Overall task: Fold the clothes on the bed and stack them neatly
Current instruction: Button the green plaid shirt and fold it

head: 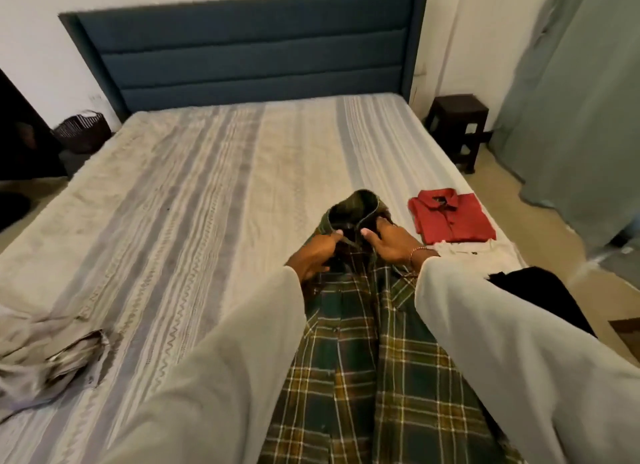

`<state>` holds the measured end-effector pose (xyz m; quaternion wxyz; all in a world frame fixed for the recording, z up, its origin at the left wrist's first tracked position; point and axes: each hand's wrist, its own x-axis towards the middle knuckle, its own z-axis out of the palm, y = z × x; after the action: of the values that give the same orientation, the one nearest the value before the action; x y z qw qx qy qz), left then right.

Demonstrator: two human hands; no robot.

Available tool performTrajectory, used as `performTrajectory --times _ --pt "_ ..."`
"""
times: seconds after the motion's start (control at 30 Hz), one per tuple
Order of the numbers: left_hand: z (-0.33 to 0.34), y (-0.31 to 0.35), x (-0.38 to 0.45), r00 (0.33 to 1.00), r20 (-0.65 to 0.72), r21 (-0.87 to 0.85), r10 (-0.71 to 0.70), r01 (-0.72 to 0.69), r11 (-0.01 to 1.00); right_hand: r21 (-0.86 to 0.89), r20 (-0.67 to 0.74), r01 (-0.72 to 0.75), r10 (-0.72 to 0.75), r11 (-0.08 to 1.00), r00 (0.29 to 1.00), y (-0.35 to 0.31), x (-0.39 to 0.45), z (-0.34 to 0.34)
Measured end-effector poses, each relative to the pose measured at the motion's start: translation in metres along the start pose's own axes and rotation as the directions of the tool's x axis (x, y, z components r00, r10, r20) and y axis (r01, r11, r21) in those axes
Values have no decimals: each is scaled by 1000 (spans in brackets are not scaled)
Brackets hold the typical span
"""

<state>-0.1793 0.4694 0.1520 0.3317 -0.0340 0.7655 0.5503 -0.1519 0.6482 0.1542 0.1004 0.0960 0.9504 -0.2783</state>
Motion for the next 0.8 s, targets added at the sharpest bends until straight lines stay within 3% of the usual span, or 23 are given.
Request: performTrajectory --times 0.13,0.3,0.43,0.5,0.67,0.8 --pt "1 -89 25 995 21 313 101 -102 944 -54 80 -20 24 998 996 41 -1 56" --pt "12 -189 19 993 -91 515 -69 106 851 92 125 -120 108 989 986 81 -54 129" --pt "38 -233 -16 971 -41 612 -237 211 762 156 185 -243 214 957 959 98 -121 181" --pt "53 -251 -39 959 -32 648 -280 233 725 100 201 -327 303 940 932 101 -158 206" --pt "81 -291 -74 951 -86 721 -298 266 640 -34 248 -466 459 884 853 107 -226 258" --pt "96 -316 -96 952 -155 743 -263 288 604 106 227 -485 454 868 862 115 -238 270"
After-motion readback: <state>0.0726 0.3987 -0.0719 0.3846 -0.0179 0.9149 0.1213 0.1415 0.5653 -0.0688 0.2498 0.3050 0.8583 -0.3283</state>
